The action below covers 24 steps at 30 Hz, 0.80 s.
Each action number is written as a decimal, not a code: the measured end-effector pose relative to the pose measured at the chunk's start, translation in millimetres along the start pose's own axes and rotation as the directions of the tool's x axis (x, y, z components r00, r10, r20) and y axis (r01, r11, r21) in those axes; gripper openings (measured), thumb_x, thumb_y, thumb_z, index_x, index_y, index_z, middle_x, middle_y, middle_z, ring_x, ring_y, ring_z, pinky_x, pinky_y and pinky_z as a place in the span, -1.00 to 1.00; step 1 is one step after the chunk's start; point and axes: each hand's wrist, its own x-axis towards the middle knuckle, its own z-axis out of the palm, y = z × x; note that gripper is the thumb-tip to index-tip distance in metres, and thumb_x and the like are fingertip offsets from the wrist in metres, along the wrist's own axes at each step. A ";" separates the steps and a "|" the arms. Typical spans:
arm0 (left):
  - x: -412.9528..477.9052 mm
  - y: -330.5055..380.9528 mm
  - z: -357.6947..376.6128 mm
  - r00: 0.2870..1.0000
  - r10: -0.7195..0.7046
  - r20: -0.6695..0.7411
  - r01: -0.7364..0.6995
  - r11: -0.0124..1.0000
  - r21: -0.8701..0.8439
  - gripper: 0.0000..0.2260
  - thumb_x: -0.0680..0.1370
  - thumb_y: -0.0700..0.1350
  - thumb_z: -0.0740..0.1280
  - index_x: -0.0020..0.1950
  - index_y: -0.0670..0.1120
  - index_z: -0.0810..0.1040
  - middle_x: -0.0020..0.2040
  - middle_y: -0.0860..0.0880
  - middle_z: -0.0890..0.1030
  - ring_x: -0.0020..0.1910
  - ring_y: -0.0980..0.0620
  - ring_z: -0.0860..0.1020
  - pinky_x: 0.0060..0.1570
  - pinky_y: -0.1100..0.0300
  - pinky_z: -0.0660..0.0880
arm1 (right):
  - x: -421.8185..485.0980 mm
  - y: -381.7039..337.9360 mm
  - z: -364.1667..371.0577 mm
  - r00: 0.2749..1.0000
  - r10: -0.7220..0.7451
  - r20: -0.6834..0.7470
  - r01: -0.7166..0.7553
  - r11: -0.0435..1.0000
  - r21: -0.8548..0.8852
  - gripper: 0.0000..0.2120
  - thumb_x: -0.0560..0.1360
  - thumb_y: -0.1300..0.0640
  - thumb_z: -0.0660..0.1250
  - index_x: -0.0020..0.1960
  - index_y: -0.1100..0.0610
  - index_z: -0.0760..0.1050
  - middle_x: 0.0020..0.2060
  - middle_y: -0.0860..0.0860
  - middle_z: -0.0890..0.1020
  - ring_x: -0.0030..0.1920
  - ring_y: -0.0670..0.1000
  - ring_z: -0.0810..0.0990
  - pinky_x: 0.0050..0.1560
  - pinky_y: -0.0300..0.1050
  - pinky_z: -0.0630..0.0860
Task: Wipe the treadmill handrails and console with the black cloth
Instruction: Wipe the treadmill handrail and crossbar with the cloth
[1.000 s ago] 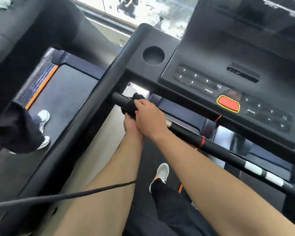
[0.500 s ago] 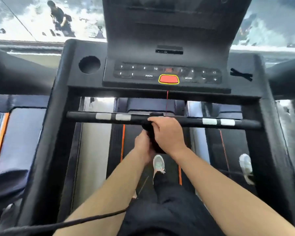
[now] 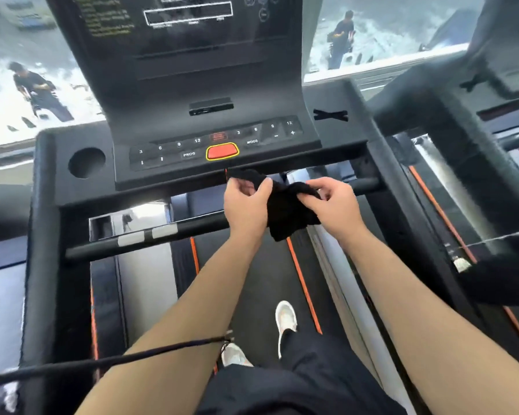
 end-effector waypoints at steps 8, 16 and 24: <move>51.9 7.4 64.8 0.981 0.190 0.027 -0.177 0.842 0.510 -0.74 0.53 0.14 0.36 -0.01 -0.04 0.57 -0.14 0.08 0.62 -0.13 0.08 0.56 -0.11 0.23 0.41 | 56.9 33.9 -23.2 0.954 0.282 0.099 -0.262 0.949 -0.175 -0.56 0.40 -0.21 0.38 -0.36 0.10 0.31 -0.46 0.04 0.38 -0.40 0.07 0.41 -0.32 -0.05 0.34; 65.4 -58.2 105.2 0.741 -0.165 0.651 -0.607 0.250 0.755 -0.38 0.46 0.30 0.29 0.44 0.07 0.34 0.31 -0.01 0.54 0.25 -0.09 0.53 0.17 -0.09 0.51 | 27.1 104.6 -4.7 0.656 0.709 -0.259 -0.702 0.699 0.134 -0.43 0.52 0.00 0.31 0.41 0.27 0.29 0.36 0.28 0.43 0.32 0.28 0.43 0.26 0.11 0.39; 94.3 -59.2 113.4 0.604 -0.159 0.781 -0.690 0.386 0.612 -0.70 0.67 0.07 0.08 0.16 -0.03 0.53 0.13 -0.05 0.61 0.12 -0.10 0.55 0.06 -0.03 0.47 | 76.5 77.8 43.3 0.689 0.712 0.139 -0.354 0.162 0.921 -0.62 0.57 -0.06 0.35 0.24 0.19 0.55 0.07 0.15 0.70 -0.02 0.10 0.70 -0.13 -0.07 0.61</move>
